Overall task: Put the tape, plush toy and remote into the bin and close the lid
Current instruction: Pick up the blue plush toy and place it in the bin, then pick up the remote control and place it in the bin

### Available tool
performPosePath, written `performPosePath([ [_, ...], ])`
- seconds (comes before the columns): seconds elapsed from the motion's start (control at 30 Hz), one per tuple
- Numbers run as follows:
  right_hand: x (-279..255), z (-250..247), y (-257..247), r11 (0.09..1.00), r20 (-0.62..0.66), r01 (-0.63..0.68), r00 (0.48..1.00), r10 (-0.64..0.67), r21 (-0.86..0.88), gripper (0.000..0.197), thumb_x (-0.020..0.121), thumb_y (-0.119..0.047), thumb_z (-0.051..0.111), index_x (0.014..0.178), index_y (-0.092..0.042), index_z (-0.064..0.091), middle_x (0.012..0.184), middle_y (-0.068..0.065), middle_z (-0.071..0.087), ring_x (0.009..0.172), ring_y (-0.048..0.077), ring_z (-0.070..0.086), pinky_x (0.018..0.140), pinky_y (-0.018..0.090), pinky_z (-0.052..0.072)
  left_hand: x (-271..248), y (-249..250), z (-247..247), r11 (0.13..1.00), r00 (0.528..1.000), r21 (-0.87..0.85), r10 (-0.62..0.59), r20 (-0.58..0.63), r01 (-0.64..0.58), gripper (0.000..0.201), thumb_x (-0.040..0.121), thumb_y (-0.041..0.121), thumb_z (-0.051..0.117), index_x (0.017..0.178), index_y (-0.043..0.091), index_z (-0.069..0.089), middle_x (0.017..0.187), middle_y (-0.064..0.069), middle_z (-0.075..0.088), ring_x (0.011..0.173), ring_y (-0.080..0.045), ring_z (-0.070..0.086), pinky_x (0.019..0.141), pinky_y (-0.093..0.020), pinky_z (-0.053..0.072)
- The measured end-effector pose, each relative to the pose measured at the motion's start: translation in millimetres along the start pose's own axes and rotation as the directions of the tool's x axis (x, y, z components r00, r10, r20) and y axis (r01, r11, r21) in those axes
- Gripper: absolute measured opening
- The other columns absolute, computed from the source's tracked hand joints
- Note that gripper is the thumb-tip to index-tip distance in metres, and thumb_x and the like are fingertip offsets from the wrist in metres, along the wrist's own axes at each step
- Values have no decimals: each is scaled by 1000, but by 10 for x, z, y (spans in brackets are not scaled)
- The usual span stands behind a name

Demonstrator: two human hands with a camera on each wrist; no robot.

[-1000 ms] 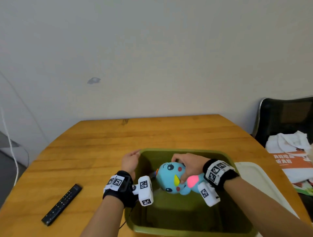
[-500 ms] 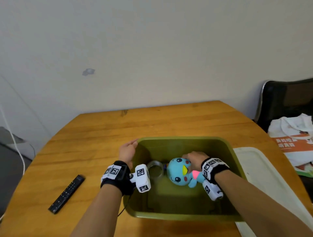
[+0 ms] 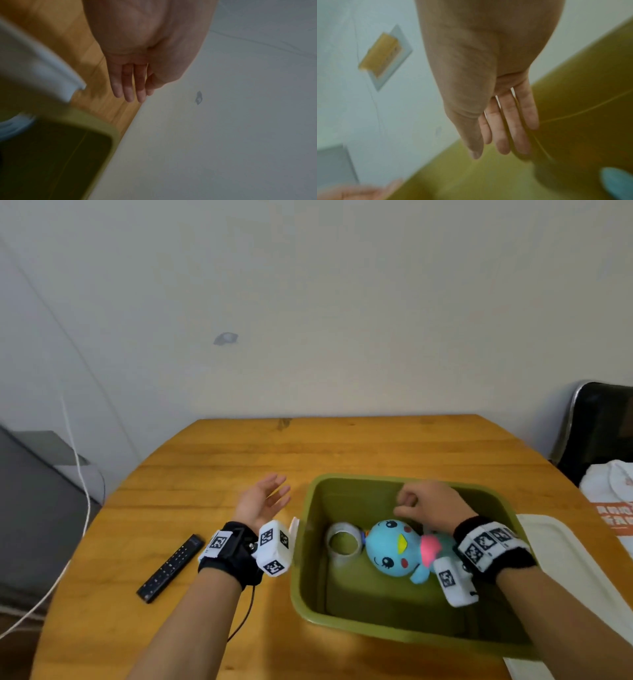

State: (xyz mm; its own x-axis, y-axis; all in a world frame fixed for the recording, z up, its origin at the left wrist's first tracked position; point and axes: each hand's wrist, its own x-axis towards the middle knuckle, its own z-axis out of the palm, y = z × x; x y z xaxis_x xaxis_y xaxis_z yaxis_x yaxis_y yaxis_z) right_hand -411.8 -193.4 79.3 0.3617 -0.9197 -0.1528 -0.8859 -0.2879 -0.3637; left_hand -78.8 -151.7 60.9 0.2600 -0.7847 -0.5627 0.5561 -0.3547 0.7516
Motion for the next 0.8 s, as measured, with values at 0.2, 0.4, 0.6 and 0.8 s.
performPosePath([
  [0.2, -33, -217, -737, 844, -252, 98, 967, 45, 527, 8, 93, -25, 70, 87, -21, 73, 77, -7, 76, 67, 5, 72, 69, 22, 53, 167, 162, -1026, 979, 913, 174, 163, -373, -103, 25, 99, 4, 53, 121, 9, 64, 117, -8, 71, 105, -23, 61, 84, -36, 48],
  [0.4, 218, -128, -1513, 498, -314, 156, 916, 251, 853, 7, 95, -16, 68, 92, -11, 72, 72, 4, 77, 59, 14, 67, 63, 31, 56, 320, 12, -1969, 840, 811, 509, 161, -563, 187, 49, 95, 12, 52, 144, 14, 55, 137, -19, 60, 119, -39, 59, 96, -41, 49],
  [0.6, 403, 28, -2162, 330, -242, 141, 927, 288, 933, 10, 94, -16, 68, 94, -7, 72, 72, 7, 75, 54, 14, 65, 54, 24, 52, 449, -251, -2377, 411, 839, 828, 222, -496, 381, 67, 85, 28, 69, 146, 13, 47, 139, -19, 57, 127, -39, 52, 105, -48, 43],
  [0.8, 449, 203, -2433, 315, -209, 116, 937, 280, 942, 15, 94, -16, 68, 96, -1, 73, 70, 5, 74, 53, 15, 65, 55, 26, 53, 429, -303, -2467, 112, 898, 930, 242, -368, 351, 49, 86, 27, 65, 131, 10, 58, 127, -16, 53, 114, -37, 56, 97, -48, 50],
])
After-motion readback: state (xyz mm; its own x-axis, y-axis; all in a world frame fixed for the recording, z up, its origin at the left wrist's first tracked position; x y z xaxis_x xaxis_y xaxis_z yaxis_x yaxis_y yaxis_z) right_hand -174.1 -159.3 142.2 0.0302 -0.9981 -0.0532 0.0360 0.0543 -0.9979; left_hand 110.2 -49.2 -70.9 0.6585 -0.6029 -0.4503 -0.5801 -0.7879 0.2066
